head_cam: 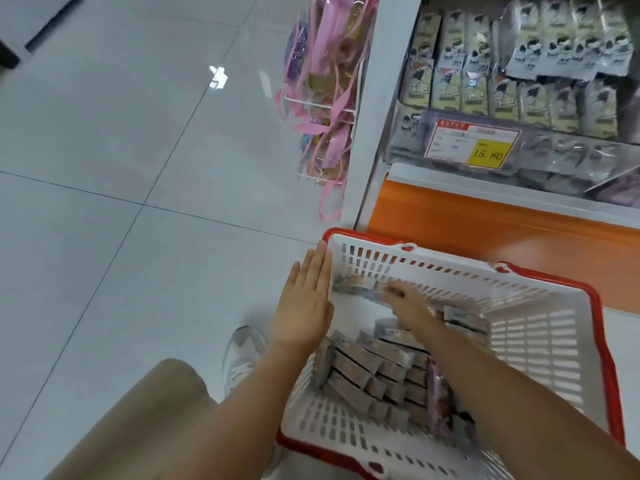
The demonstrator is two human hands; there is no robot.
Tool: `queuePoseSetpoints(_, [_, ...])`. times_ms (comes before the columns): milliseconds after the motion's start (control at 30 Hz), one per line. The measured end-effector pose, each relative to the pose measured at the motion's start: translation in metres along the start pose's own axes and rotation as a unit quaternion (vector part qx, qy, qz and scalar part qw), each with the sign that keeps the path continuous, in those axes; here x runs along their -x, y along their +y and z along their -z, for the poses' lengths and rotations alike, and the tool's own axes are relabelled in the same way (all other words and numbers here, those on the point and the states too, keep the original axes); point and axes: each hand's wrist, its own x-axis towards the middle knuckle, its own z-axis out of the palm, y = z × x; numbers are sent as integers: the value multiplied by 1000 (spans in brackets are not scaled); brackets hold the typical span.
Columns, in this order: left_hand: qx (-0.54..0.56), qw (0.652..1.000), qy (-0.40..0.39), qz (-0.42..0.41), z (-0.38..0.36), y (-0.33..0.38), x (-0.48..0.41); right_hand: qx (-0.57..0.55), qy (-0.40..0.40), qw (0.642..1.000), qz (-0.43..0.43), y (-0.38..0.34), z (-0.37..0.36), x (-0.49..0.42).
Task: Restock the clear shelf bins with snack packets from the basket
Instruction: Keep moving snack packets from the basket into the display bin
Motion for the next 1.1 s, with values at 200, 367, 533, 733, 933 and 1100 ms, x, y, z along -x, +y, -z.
queuePoseSetpoints(200, [2, 1000, 4, 3, 0, 1, 1, 11, 92, 996, 1, 4, -13, -5])
queuePoseSetpoints(367, [-2, 1000, 4, 7, 0, 1, 2, 36, 110, 993, 2, 7, -13, 7])
queuePoseSetpoints(533, [-15, 1000, 2, 17, 1, 3, 1, 58, 82, 994, 42, -5, 2, 23])
queuePoseSetpoints(733, [-45, 999, -3, 24, 3, 5, 2, 85, 67, 991, 78, -31, 28, 46])
queuePoseSetpoints(933, [20, 999, -14, -28, 22, 20, -4, -12, 44, 993, 105, -69, 62, 82])
queuePoseSetpoints(1100, [212, 974, -34, -72, 51, 56, -18, -105, 10, 984, 144, -111, 89, 123])
